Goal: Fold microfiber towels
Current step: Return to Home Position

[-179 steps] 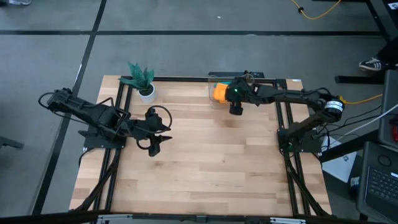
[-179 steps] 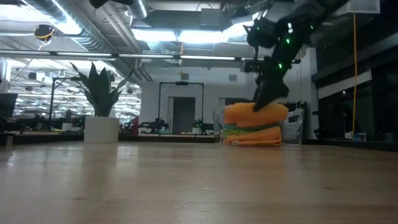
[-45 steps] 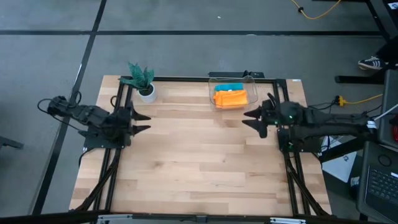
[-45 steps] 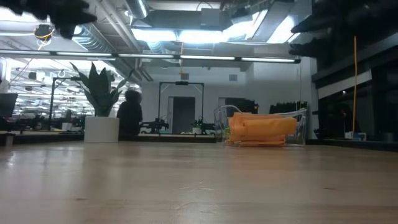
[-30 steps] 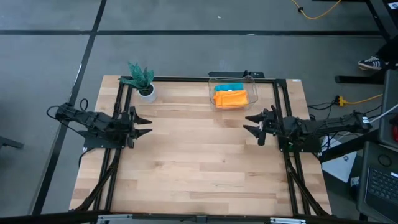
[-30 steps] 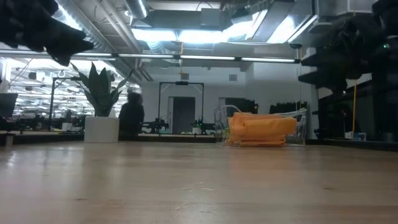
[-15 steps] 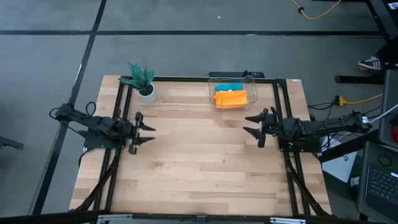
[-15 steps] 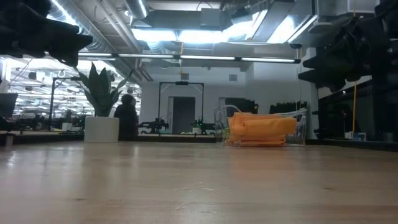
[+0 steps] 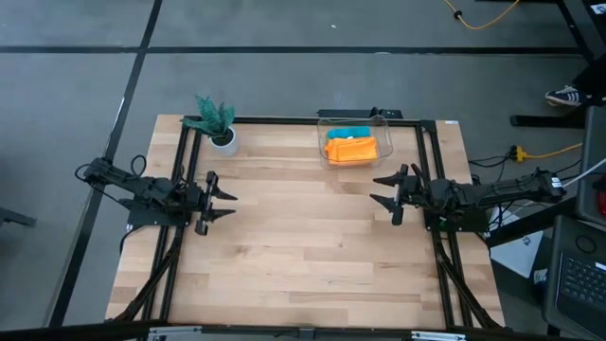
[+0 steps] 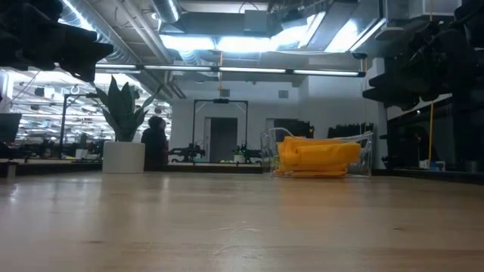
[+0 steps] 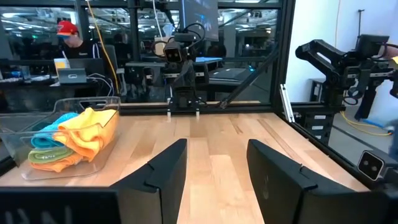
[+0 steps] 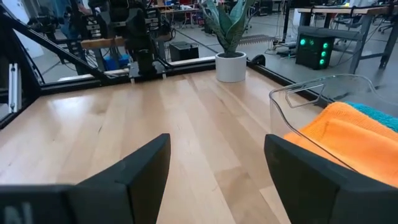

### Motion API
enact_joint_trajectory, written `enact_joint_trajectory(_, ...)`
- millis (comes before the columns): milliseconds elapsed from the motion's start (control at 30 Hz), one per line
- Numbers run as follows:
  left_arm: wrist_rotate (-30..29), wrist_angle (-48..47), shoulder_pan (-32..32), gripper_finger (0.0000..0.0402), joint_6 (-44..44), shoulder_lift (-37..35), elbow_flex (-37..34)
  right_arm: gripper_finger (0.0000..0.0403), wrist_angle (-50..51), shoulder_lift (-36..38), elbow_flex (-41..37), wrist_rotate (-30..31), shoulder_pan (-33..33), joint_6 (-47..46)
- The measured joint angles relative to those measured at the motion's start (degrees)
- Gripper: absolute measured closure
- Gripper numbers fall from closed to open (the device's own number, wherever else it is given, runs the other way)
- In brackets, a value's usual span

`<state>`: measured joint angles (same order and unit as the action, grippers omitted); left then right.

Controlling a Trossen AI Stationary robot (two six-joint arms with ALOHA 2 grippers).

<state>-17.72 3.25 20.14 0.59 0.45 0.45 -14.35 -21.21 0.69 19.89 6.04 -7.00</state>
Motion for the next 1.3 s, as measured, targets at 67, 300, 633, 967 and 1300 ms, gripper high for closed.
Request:
enact_joint_trajectory(67,0.0,0.0,0.0,0.0240,0.0,0.0,0.0,0.0142,0.0,0.0,0.0,0.0,0.0,-0.2)
enact_joint_trajectory(300,0.0,0.0,0.0,0.0240,0.0,0.0,0.0,0.0142,0.8,1.5,0.0,-0.4,-0.2,0.0)
enact_joint_trajectory(633,0.0,0.0,0.0,0.0240,0.0,0.0,0.0,0.0142,11.3,19.2,-0.2,-7.0,-5.8,10.6)
enact_joint_trajectory(967,-0.1,0.0,0.0,0.0240,0.1,0.0,0.0,0.0142,11.5,21.0,-0.3,-9.5,-5.9,13.3)
enact_joint_trajectory(1300,-0.2,0.0,0.0,0.0240,0.1,0.0,0.0,0.0142,11.5,21.0,-0.3,-9.5,-5.9,13.3)
